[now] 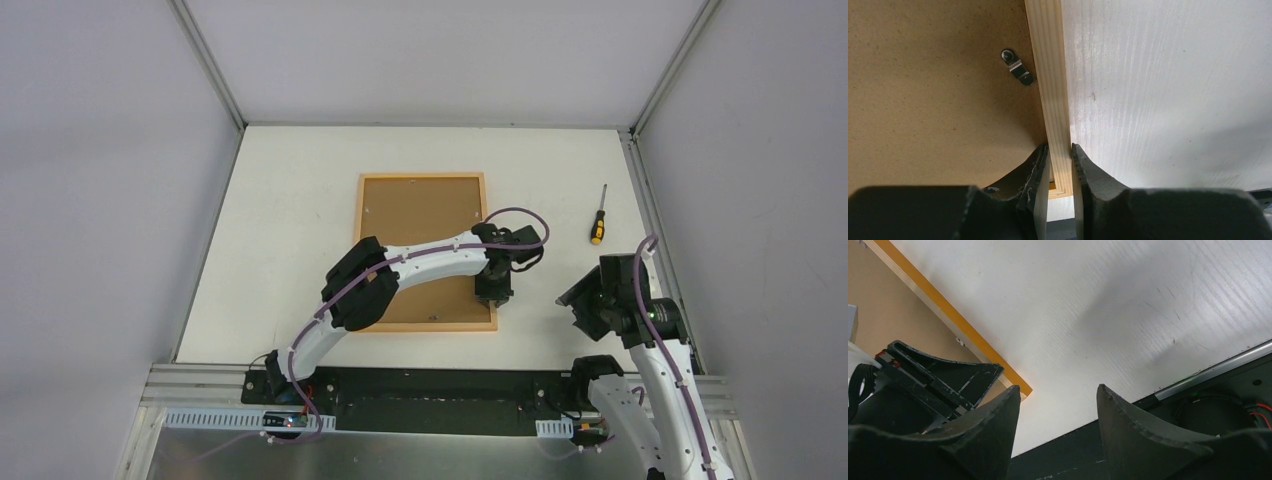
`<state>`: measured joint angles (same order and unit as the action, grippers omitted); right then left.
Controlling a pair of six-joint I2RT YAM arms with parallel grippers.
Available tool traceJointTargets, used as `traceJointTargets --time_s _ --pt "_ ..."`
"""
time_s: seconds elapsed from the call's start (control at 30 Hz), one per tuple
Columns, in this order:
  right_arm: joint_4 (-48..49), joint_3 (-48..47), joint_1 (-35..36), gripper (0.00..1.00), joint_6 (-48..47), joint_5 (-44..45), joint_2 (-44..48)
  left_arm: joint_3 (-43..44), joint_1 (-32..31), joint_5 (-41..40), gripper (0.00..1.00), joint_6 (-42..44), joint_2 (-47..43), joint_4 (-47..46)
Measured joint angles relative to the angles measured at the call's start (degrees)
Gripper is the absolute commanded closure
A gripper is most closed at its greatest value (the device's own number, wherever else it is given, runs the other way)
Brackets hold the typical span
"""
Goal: Take the photo out of the frame
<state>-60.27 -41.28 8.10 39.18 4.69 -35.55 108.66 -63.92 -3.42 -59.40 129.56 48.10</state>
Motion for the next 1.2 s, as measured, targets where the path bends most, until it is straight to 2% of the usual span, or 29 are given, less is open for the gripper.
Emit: traceJointTargets --time_s 0.03,0.07,0.13,0.4,0.53,0.73,0.87,0.97,1.07,1.2 --pt "0.0 0.11 0.0 0.39 -0.07 -0.2 -0.04 0.33 0.0 -0.09 0.95 -0.02 0.22 0.44" --pt "0.0 0.24 0.0 0.38 -0.2 -0.44 -0.15 0.68 0.0 -0.15 1.0 -0.04 0.39 0.79" --pt "0.0 0.52 0.0 0.37 -0.37 -1.09 -0.85 1.75 0.0 -0.15 1.0 0.42 0.83 1.81" --pt "3.21 1.14 -0.04 0.19 -1.36 -8.24 -2.82 2.95 0.0 -0.83 1.0 7.72 0.5 4.81" --pt "6.82 1.11 -0.07 0.11 -2.32 -11.65 -5.49 0.04 0.04 -1.01 1.0 11.17 -4.28 5.55" --pt "17.38 0.98 -2.8 0.06 -2.27 -21.84 -18.8 -5.03 0.24 -0.92 1.0 13.92 -15.28 5.51" --pt "29.16 0.09 -3.26 0.06 0.0 -31.04 -30.51 -7.63 0.22 -0.39 1.0 15.13 -19.47 5.51" --pt "37.68 -1.7 -1.6 0.09 1.73 -34.64 -37.31 -8.57 0.22 -0.11 1.0 15.74 -20.26 5.66" --pt "44.78 -3.61 1.66 0.1 3.56 -36.09 -40.76 -9.01 0.22 -0.04 1.0 16.31 -20.26 5.75" --pt "52.52 -4.0 7.08 0.2 6.91 -35.5 -41.94 -9.05 0.22 0.13 1.0 16.74 -20.28 5.99"
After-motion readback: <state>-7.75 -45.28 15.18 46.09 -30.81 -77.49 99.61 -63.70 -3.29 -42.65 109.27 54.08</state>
